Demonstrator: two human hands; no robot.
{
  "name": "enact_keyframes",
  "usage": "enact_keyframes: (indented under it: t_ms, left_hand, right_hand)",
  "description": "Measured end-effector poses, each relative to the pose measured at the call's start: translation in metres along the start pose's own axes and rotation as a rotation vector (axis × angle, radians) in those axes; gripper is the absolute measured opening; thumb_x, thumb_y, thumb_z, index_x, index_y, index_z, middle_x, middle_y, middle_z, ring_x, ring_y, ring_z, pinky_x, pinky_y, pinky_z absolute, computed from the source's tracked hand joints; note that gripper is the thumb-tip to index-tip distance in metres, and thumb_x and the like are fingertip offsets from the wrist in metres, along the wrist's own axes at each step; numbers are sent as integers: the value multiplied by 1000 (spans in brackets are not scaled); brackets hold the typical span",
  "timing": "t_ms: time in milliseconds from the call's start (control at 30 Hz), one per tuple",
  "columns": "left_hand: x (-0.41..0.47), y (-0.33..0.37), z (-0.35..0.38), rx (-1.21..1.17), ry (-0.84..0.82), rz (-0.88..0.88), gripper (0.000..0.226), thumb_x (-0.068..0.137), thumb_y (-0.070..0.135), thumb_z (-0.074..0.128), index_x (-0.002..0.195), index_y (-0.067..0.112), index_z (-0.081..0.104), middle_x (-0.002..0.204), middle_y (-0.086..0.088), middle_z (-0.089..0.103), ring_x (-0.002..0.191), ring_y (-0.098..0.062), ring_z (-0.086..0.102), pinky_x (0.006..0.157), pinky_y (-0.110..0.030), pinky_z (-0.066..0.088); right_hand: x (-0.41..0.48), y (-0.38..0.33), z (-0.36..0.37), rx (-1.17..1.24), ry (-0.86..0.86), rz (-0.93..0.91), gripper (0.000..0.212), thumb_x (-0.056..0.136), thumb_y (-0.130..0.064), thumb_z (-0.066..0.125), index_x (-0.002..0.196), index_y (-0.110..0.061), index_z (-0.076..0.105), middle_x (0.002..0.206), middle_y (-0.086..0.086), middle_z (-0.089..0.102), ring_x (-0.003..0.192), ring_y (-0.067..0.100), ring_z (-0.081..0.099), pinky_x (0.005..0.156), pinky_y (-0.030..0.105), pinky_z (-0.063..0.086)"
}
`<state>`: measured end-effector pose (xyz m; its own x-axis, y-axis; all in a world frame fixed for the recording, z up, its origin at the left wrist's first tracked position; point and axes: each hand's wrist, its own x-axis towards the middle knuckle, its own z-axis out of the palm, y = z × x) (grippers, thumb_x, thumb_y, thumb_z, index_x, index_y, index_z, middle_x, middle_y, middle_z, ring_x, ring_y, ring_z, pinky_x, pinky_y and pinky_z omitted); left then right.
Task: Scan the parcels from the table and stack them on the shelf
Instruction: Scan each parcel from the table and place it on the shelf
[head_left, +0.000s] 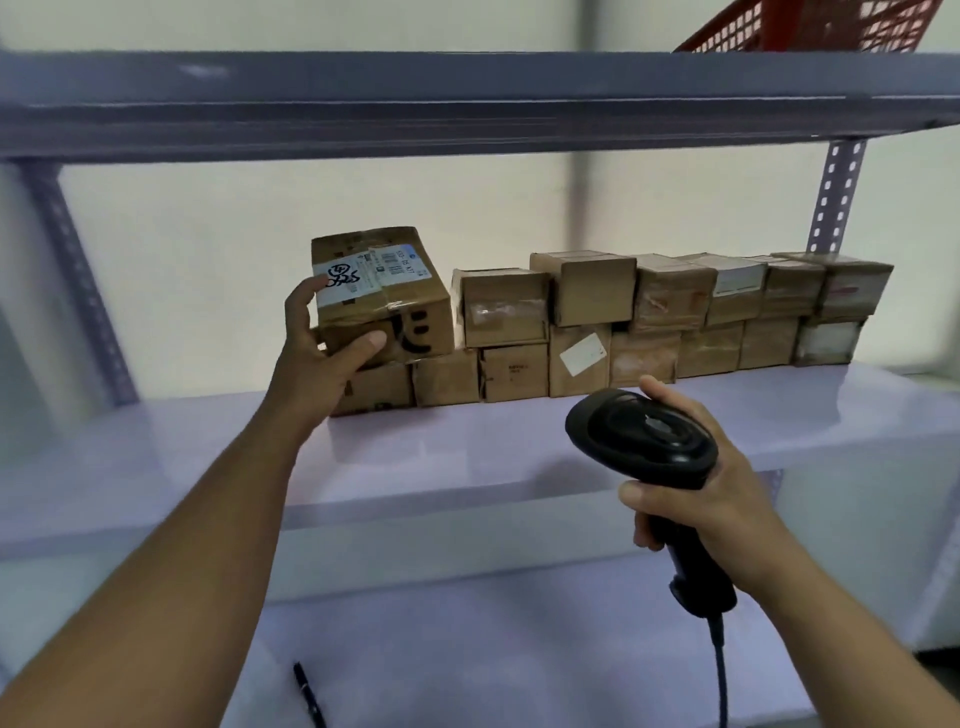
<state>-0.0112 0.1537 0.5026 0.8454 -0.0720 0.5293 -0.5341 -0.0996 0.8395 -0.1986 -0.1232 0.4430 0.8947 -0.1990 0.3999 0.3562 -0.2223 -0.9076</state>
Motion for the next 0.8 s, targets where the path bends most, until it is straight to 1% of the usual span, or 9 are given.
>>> enact_keyframes:
  t_ms: [100, 167, 300, 333, 400, 467, 567, 700, 800]
  left_hand:
    - [42, -18, -6, 4, -35, -7, 68, 86, 16, 72, 130, 51, 33, 104, 19, 59, 84, 12, 62, 84, -26, 51]
    - [66, -32, -6, 12, -66, -15, 70, 86, 18, 73, 134, 50, 32, 107, 16, 59, 93, 8, 59, 82, -20, 48]
    - [97, -54, 4, 57, -113, -38, 72, 88, 23, 70, 141, 43, 26, 101, 16, 59, 89, 7, 56, 62, -4, 41]
    - [102, -59, 7, 71, -128, -48, 71, 88, 25, 70, 141, 43, 25, 103, 12, 60, 90, 2, 57, 64, -6, 41]
    - [110, -72, 12, 125, -165, -71, 71, 88, 32, 69, 141, 45, 24, 110, 4, 59, 99, -12, 58, 75, -19, 43]
    - [114, -85, 15, 216, -213, -98, 70, 87, 39, 69, 140, 46, 25, 111, 2, 59, 106, -20, 57, 84, -30, 43]
    - [115, -94, 16, 307, -238, -104, 66, 86, 43, 68, 139, 45, 29, 110, 3, 58, 103, -20, 55, 83, -29, 40]
    - [115, -93, 16, 321, -228, -88, 70, 87, 38, 69, 143, 44, 28, 115, 3, 55, 100, -16, 52, 75, -22, 38]
    - [109, -89, 16, 367, -218, -76, 87, 84, 42, 72, 149, 47, 14, 133, -3, 55, 116, -24, 54, 89, -32, 41]
  right_hand:
    - [18, 7, 19, 10, 38, -7, 85, 59, -10, 78, 127, -53, 51, 104, 0, 69, 54, 37, 64, 50, 34, 55]
    - [27, 14, 29, 7, 58, 9, 86, 58, -9, 79, 127, -53, 52, 101, -5, 69, 53, 37, 63, 50, 35, 55]
    - [40, 23, 46, -5, 99, 41, 90, 58, -7, 83, 131, -49, 49, 100, -13, 68, 53, 34, 63, 51, 35, 55]
    - [41, 24, 49, -4, 113, 44, 90, 60, -5, 87, 130, -49, 50, 100, -13, 68, 52, 34, 63, 50, 35, 55]
    - [44, 25, 53, 7, 136, 46, 89, 62, 0, 86, 129, -47, 53, 101, -10, 69, 50, 35, 61, 49, 37, 55]
    - [45, 26, 55, 13, 154, 54, 89, 61, 1, 85, 130, -46, 54, 104, -5, 70, 49, 35, 60, 48, 38, 54]
    - [43, 26, 57, 3, 174, 57, 87, 60, -5, 88, 129, -46, 55, 104, -7, 69, 50, 34, 61, 49, 36, 54]
    - [40, 26, 57, -17, 168, 45, 87, 58, -6, 78, 131, -47, 51, 103, -8, 69, 52, 33, 62, 49, 36, 55]
    - [35, 24, 54, -17, 170, 46, 86, 59, -7, 78, 128, -49, 51, 100, -8, 70, 51, 33, 62, 49, 35, 55]
